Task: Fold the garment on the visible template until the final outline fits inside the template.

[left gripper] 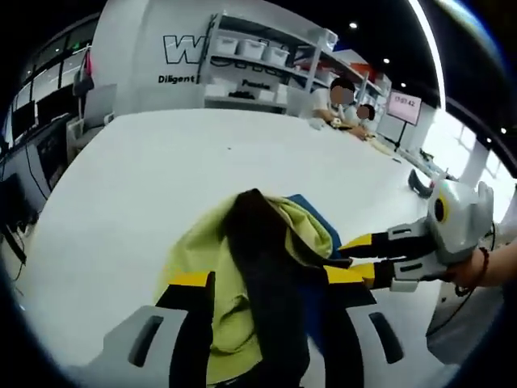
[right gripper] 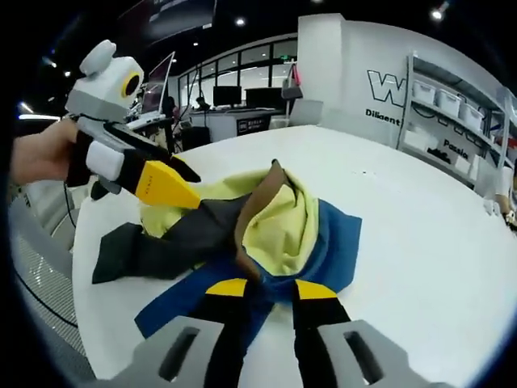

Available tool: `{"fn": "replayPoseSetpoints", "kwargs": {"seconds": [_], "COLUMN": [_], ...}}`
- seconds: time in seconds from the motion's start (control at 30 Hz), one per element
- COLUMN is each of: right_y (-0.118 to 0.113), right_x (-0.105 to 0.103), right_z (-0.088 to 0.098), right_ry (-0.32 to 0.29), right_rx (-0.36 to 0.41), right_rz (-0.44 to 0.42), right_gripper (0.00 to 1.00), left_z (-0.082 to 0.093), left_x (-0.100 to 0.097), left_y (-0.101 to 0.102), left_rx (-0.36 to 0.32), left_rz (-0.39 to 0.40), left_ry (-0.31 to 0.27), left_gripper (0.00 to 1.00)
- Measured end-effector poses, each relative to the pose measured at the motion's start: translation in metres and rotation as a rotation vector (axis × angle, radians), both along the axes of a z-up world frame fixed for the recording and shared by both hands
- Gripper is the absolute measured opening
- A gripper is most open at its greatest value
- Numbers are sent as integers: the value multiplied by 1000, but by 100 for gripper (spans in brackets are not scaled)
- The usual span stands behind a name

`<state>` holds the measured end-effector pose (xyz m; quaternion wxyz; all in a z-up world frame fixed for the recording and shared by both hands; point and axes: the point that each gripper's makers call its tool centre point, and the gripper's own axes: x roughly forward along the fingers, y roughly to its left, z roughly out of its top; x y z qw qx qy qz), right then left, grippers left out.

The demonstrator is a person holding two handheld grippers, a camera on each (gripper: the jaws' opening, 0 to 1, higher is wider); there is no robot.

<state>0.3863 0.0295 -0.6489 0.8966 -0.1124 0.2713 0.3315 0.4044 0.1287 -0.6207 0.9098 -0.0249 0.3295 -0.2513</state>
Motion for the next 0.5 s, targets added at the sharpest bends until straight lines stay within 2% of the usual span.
{"fn": "replayPoseSetpoints", "kwargs": {"seconds": [0.2, 0.33, 0.5], "right_y": [1, 5, 6], "right_x": [0, -1, -3], "right_z": [0, 4, 3], "right_ry": [0, -10, -4], "right_rx": [6, 40, 40], "right_rz": [-4, -5, -3], "right_gripper": [13, 5, 1], "left_z": [-22, -24, -29], "left_x": [4, 6, 7], "left_y": [-1, -4, -2], "left_rx": [34, 42, 61], "left_rz": [-12, -18, -17], "left_ry": [47, 40, 51], "left_gripper": [37, 26, 14]}}
